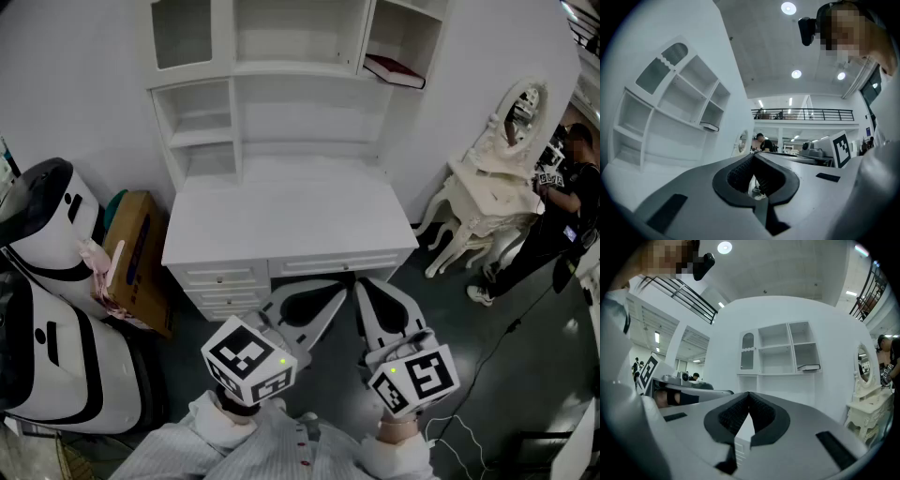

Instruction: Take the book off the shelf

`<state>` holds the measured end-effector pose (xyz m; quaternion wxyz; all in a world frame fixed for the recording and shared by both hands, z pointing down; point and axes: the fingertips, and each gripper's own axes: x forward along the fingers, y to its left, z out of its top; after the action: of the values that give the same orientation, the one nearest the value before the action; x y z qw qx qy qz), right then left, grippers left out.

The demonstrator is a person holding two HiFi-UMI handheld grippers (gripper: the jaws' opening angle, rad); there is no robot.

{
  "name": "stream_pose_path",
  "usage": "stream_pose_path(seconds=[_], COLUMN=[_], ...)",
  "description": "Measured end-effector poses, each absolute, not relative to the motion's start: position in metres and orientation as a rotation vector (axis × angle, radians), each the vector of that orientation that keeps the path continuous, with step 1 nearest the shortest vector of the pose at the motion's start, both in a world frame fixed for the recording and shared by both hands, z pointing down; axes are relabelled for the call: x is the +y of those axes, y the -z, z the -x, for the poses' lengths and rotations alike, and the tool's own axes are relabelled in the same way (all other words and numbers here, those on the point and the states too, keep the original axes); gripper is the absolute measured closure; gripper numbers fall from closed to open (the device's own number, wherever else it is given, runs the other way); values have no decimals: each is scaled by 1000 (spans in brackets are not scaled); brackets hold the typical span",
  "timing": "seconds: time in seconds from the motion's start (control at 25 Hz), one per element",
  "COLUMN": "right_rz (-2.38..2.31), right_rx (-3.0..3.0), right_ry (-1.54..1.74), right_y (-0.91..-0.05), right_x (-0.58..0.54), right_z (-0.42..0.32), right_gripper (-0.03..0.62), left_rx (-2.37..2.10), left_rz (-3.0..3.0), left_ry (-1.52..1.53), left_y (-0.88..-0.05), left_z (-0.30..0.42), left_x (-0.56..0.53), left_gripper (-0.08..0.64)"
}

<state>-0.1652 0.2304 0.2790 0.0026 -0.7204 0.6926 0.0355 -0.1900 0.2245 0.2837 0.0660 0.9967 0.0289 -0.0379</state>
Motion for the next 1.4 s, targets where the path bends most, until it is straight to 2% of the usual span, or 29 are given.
stream_pose_path(seconds=[0.96, 1.4], right_rz=[2177, 2169], right_rx=[2171, 2199], right_ry=[-90, -42], right_y=[-290, -304], right_x=[296, 246], right_z=[111, 80], right_gripper=[578, 578], left_rx=[-16, -38], left_rz=[-3032, -3024], left_ry=[57, 46], left_y=[-300, -311], left_z=[145, 114], left_x=[279, 226], left_gripper=[549, 549])
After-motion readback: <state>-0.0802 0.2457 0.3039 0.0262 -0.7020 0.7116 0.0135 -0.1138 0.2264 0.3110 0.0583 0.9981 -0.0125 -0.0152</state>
